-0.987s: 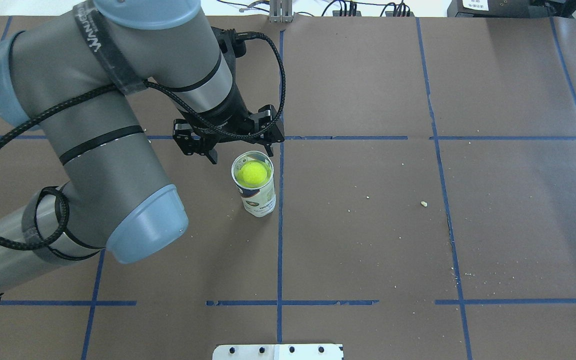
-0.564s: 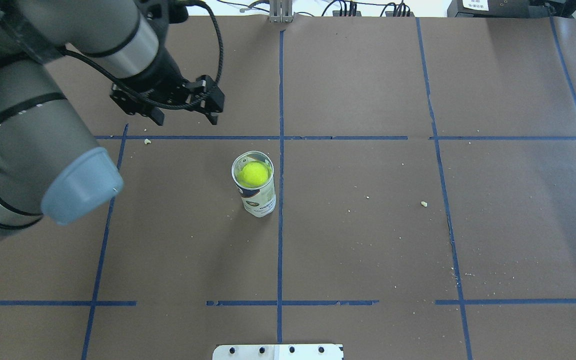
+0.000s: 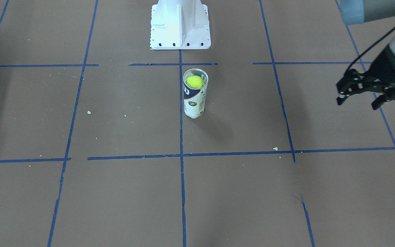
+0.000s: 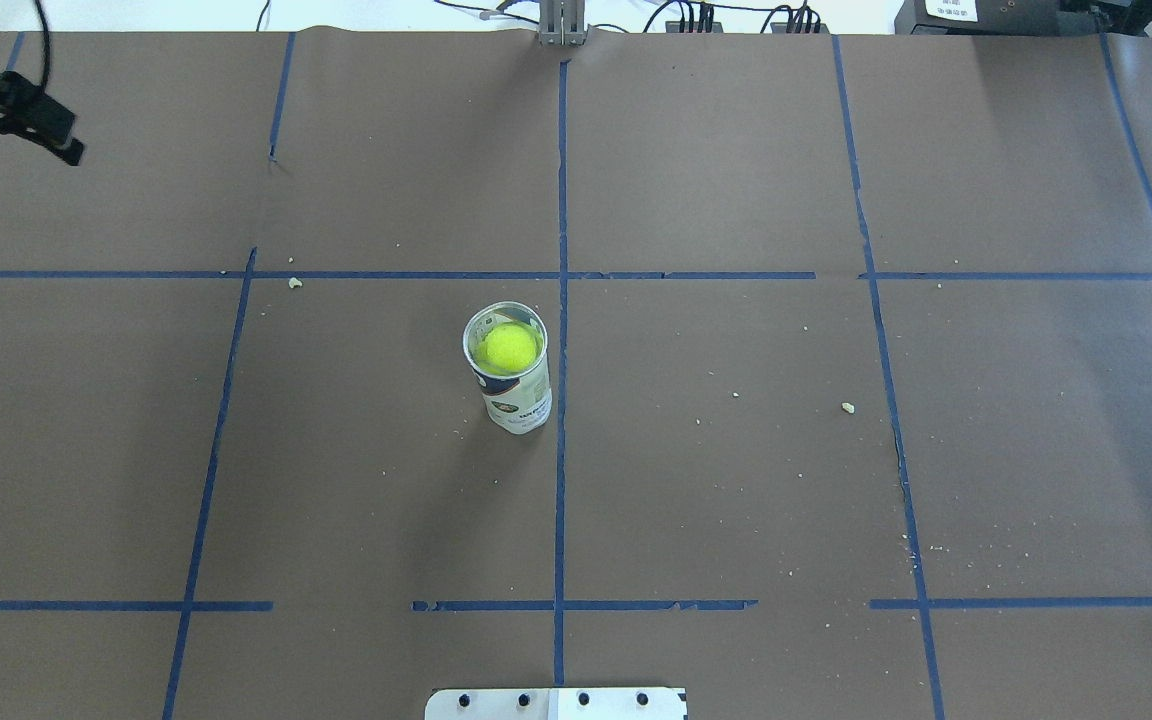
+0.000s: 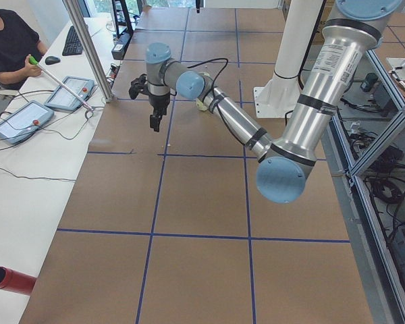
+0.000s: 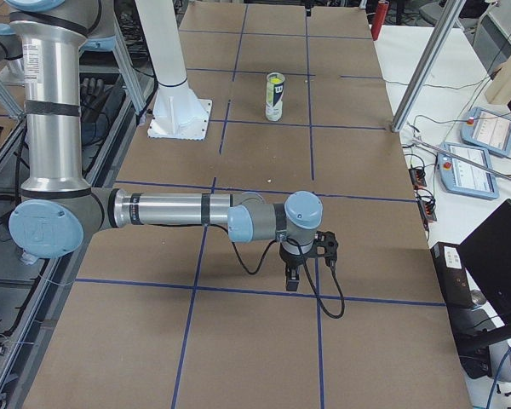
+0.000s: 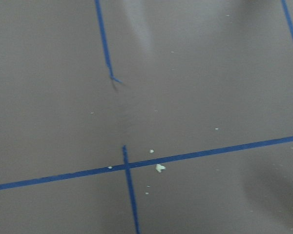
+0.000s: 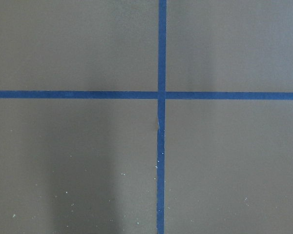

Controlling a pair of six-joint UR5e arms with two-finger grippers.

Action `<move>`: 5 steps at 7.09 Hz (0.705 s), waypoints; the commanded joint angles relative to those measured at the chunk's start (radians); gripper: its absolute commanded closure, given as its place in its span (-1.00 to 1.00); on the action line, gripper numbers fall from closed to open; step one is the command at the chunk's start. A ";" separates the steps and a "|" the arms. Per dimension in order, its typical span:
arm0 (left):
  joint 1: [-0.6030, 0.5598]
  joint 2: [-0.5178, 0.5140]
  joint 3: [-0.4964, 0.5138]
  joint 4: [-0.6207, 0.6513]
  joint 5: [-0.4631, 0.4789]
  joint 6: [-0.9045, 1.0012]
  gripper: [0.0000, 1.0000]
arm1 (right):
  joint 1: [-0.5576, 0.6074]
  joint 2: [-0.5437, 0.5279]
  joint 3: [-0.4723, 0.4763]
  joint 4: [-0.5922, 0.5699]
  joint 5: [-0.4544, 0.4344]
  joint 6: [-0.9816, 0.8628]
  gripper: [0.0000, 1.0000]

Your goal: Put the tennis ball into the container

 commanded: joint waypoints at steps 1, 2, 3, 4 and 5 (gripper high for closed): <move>-0.197 0.191 0.069 -0.006 -0.032 0.370 -1.00 | 0.000 0.000 0.000 0.000 0.000 0.000 -1.00; -0.279 0.223 0.138 -0.015 -0.033 0.479 -1.00 | 0.000 0.000 0.000 0.000 0.000 0.000 -1.00; -0.303 0.236 0.228 -0.030 -0.033 0.541 -1.00 | 0.000 0.000 0.000 0.000 0.000 0.000 -1.00; -0.321 0.239 0.283 -0.048 -0.035 0.541 -1.00 | -0.001 0.000 0.000 0.000 0.000 0.000 -1.00; -0.329 0.245 0.298 -0.056 -0.035 0.541 -1.00 | 0.000 0.000 0.000 0.000 0.000 0.000 -1.00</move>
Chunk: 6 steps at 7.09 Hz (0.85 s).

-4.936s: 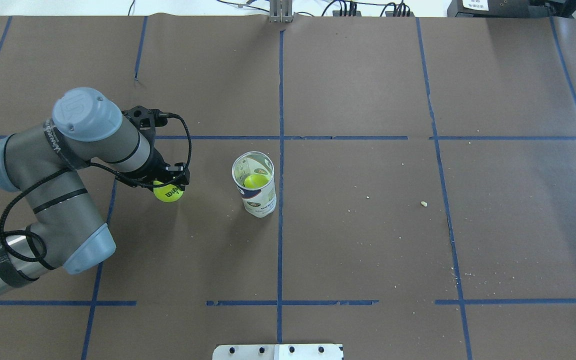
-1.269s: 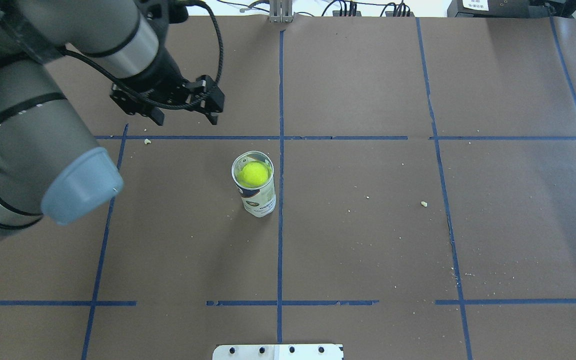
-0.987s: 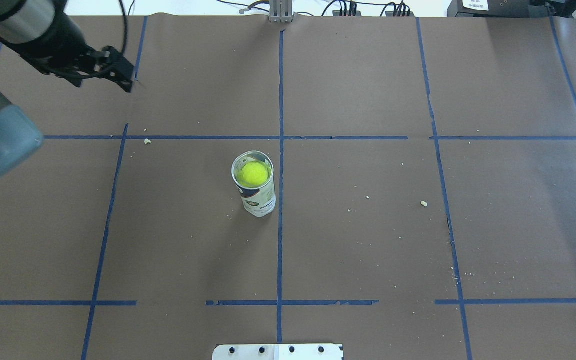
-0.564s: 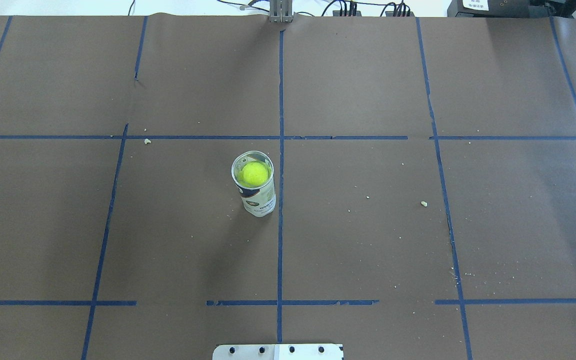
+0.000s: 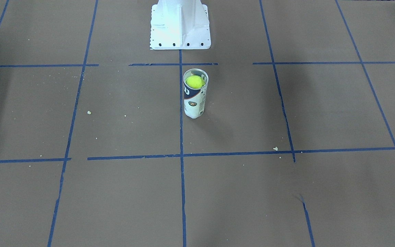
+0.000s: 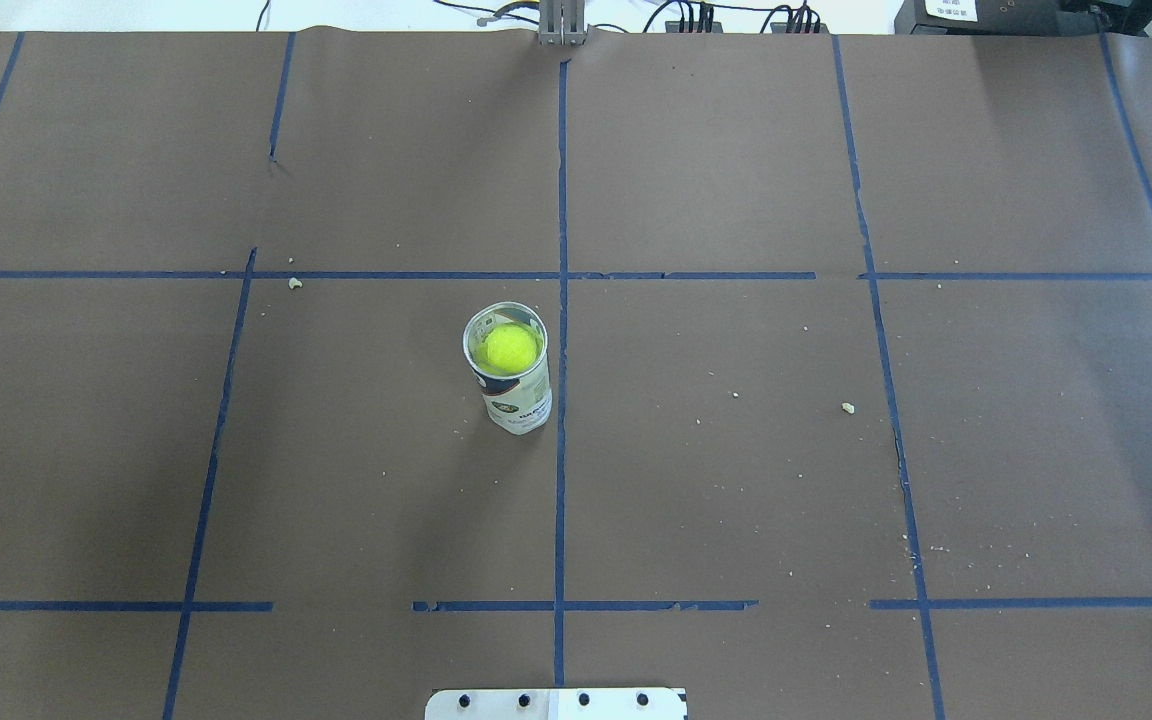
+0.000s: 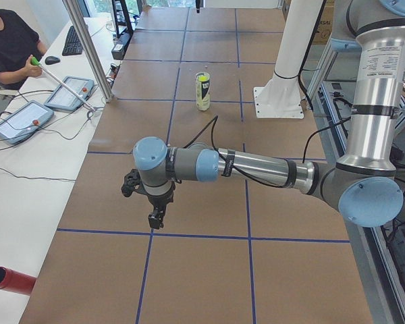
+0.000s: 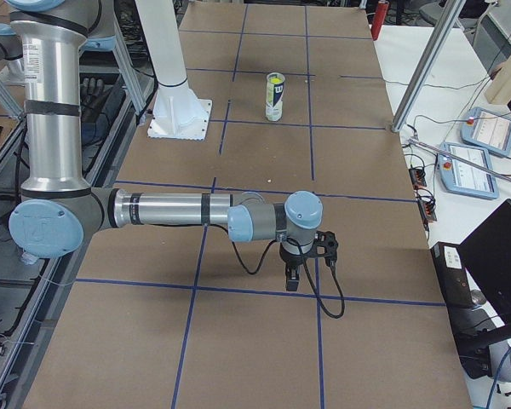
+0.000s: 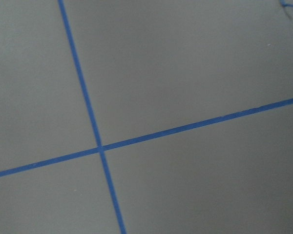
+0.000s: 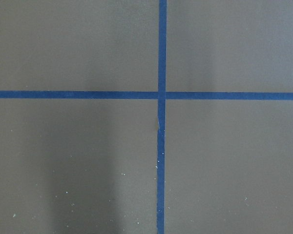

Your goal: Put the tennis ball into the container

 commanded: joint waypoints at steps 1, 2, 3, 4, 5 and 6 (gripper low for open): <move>-0.021 0.025 0.043 -0.017 -0.001 0.016 -1.00 | 0.000 0.000 0.000 0.000 0.000 0.000 -1.00; -0.021 0.031 0.041 -0.017 -0.004 0.014 -1.00 | 0.000 0.000 0.000 0.000 0.000 0.000 -1.00; -0.021 0.034 0.044 -0.017 -0.011 0.011 -1.00 | 0.000 0.000 0.000 0.000 0.000 0.000 -1.00; -0.021 0.037 0.049 -0.017 -0.011 0.007 -1.00 | 0.000 0.000 0.000 0.000 0.000 0.000 -1.00; -0.019 0.039 0.064 -0.016 -0.011 0.005 -1.00 | 0.000 0.000 0.000 0.000 0.000 0.000 -1.00; -0.018 0.056 0.064 -0.017 -0.011 0.006 -1.00 | -0.001 0.000 0.000 0.000 0.000 0.000 -1.00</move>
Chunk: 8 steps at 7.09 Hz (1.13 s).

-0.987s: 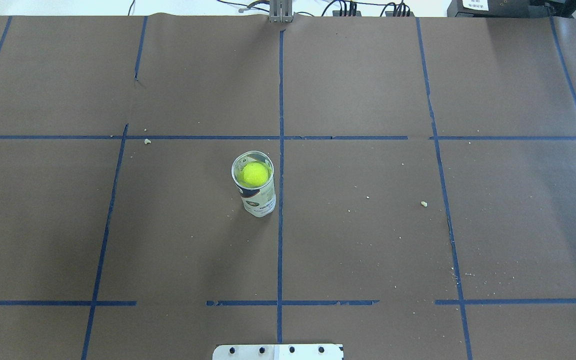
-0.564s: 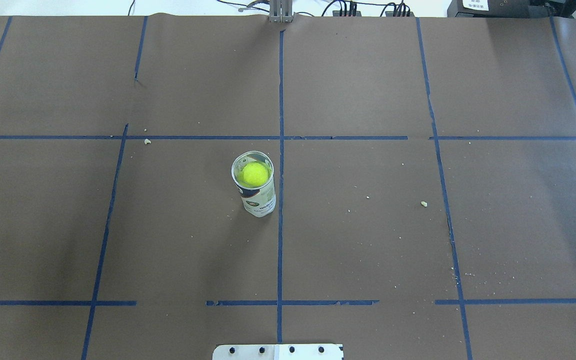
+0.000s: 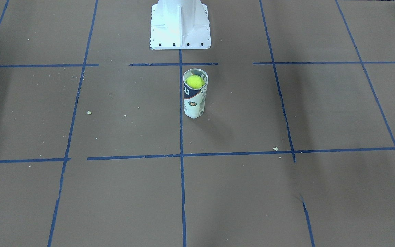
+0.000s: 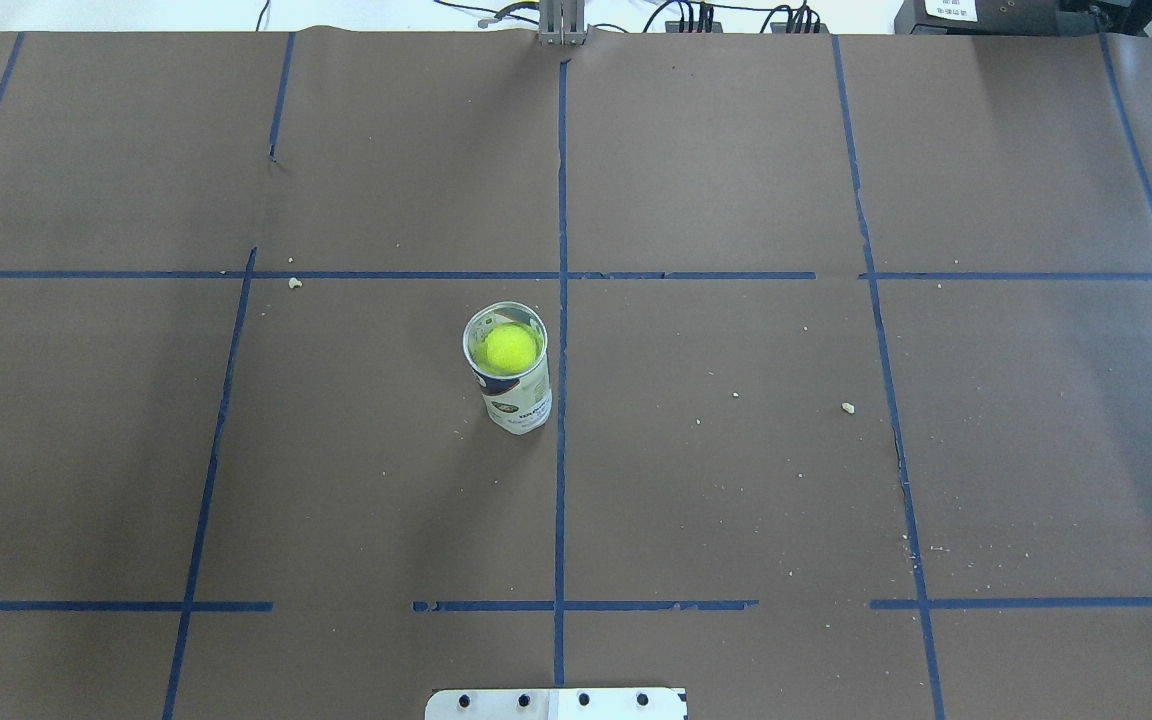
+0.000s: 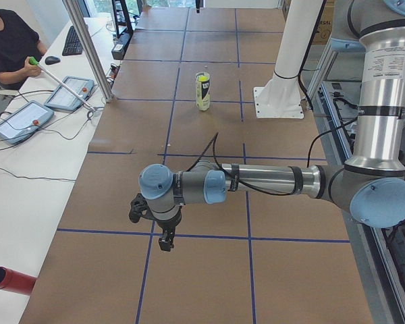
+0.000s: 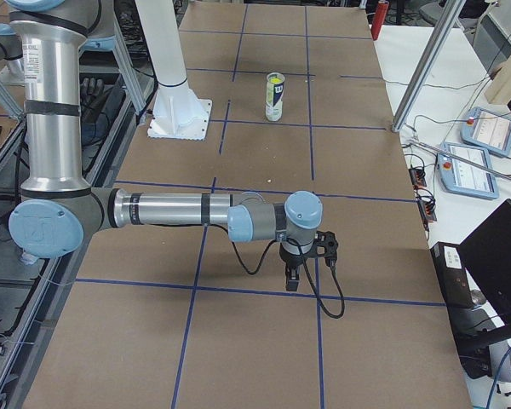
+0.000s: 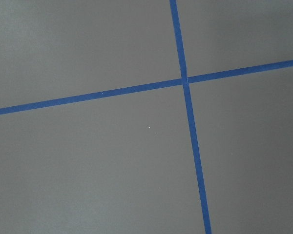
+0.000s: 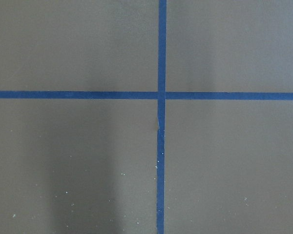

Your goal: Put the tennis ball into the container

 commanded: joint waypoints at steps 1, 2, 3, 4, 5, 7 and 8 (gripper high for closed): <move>0.002 0.015 0.007 -0.001 0.000 -0.002 -1.00 | 0.000 0.000 0.000 0.000 0.000 0.000 -1.00; 0.002 0.015 0.006 -0.001 0.000 -0.003 -1.00 | 0.000 0.000 0.000 0.000 0.000 0.000 -1.00; 0.002 0.014 0.006 -0.001 0.000 -0.003 -1.00 | 0.000 0.000 0.000 0.000 0.000 0.000 -1.00; 0.002 0.012 0.003 -0.001 0.000 -0.005 -1.00 | 0.000 0.000 0.000 0.000 0.000 0.000 -1.00; 0.002 0.012 -0.004 -0.001 0.000 -0.005 -1.00 | 0.000 0.000 0.000 0.000 0.000 0.000 -1.00; 0.002 0.008 -0.004 0.001 0.000 -0.005 -1.00 | 0.000 0.000 0.000 0.000 0.000 0.000 -1.00; 0.003 0.005 -0.002 0.001 0.000 -0.005 -1.00 | 0.000 0.000 0.000 0.000 0.000 0.000 -1.00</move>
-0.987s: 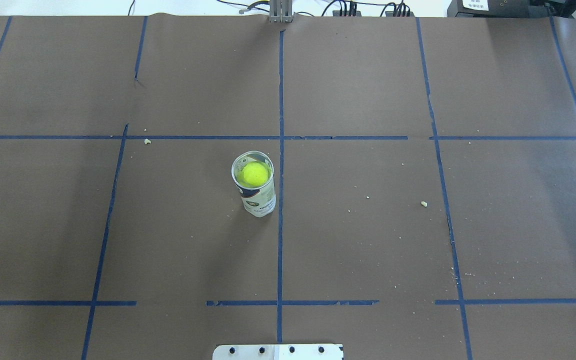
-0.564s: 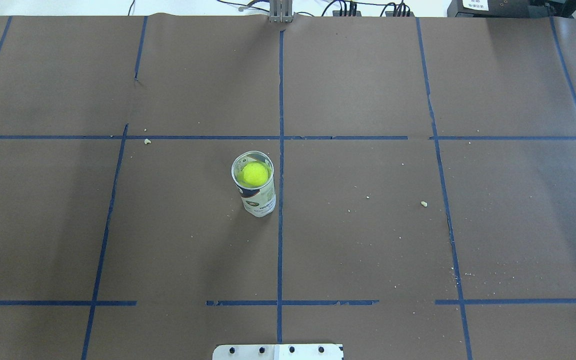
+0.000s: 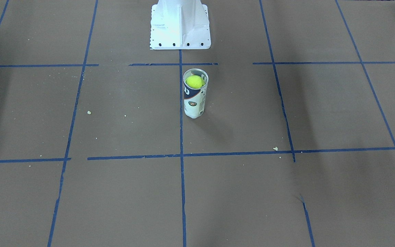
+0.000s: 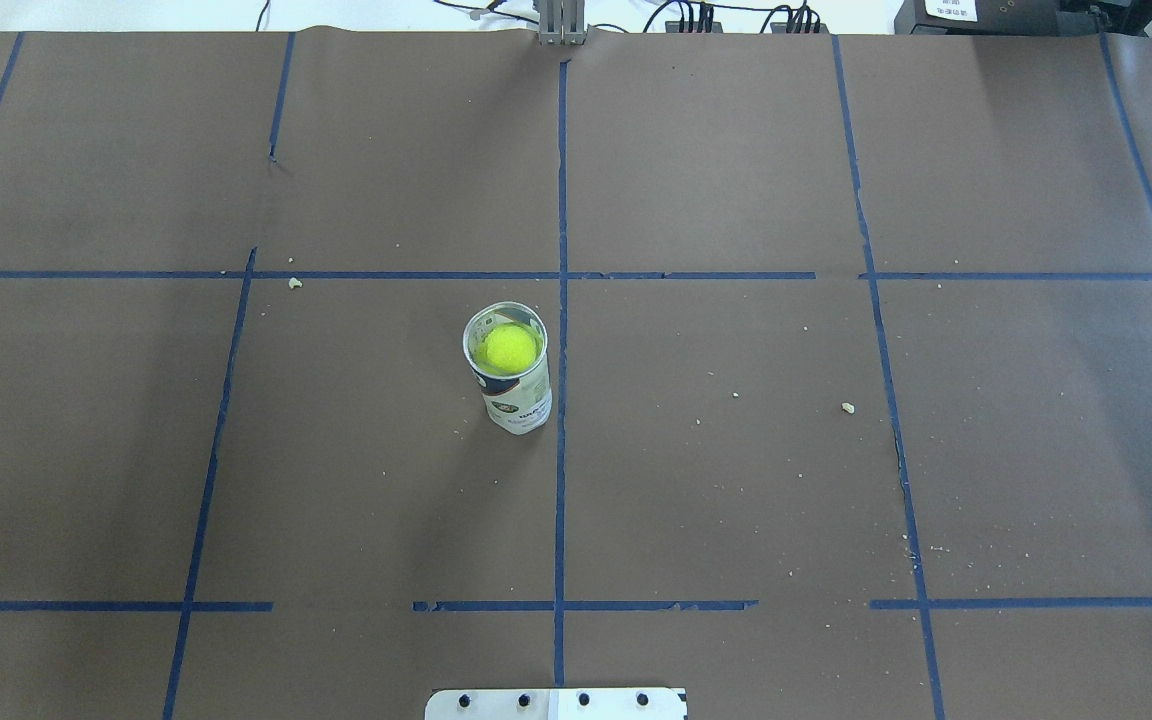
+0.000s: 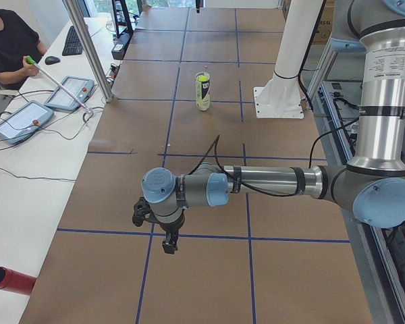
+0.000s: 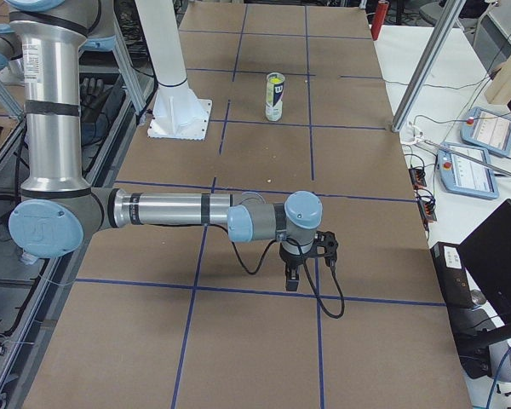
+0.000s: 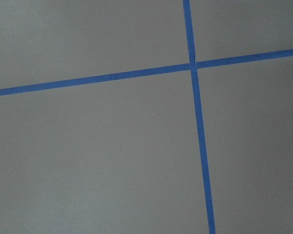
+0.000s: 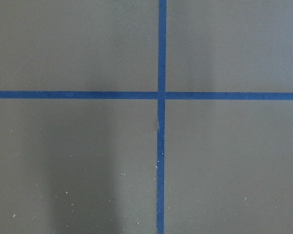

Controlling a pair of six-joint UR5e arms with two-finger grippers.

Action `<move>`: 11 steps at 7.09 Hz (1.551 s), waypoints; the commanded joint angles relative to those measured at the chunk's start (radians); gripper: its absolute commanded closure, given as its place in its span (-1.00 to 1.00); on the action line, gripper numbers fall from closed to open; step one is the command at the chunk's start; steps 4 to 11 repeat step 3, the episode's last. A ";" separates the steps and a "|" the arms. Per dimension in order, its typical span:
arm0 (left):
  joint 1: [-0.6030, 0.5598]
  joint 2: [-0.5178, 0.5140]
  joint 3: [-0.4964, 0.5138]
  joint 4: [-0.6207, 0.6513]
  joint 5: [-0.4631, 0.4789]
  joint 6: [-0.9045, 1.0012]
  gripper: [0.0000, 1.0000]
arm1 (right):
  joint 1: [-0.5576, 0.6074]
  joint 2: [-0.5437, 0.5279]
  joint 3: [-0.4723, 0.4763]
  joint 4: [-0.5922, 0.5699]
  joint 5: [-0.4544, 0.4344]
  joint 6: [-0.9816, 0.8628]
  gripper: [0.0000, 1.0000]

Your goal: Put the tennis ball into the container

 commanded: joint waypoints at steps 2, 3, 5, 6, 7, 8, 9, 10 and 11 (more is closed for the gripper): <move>-0.001 -0.008 0.003 0.000 0.000 -0.002 -1.00 | 0.000 0.000 0.000 0.000 0.000 0.000 -1.00; 0.001 -0.008 0.006 0.000 0.000 -0.002 -1.00 | 0.000 0.000 0.000 0.000 0.000 0.000 -1.00; 0.001 -0.008 0.006 0.000 0.000 -0.002 -1.00 | 0.000 0.000 0.000 0.000 0.000 0.000 -1.00; 0.001 -0.008 0.006 0.000 0.000 -0.002 -1.00 | 0.000 0.000 0.000 0.000 0.000 0.000 -1.00; 0.001 -0.008 0.006 0.000 0.000 -0.002 -1.00 | 0.000 0.000 0.000 0.000 0.000 0.000 -1.00; 0.001 -0.008 0.006 0.000 0.000 -0.002 -1.00 | 0.000 0.000 0.000 0.000 0.000 0.000 -1.00; 0.001 -0.008 0.006 0.000 0.000 -0.002 -1.00 | 0.000 0.000 0.000 0.000 0.000 0.000 -1.00; 0.001 -0.008 0.006 0.000 0.000 -0.002 -1.00 | 0.000 0.000 0.000 0.000 0.000 0.000 -1.00; 0.001 -0.008 0.006 0.000 0.000 -0.002 -1.00 | 0.000 0.000 0.000 0.000 0.000 0.000 -1.00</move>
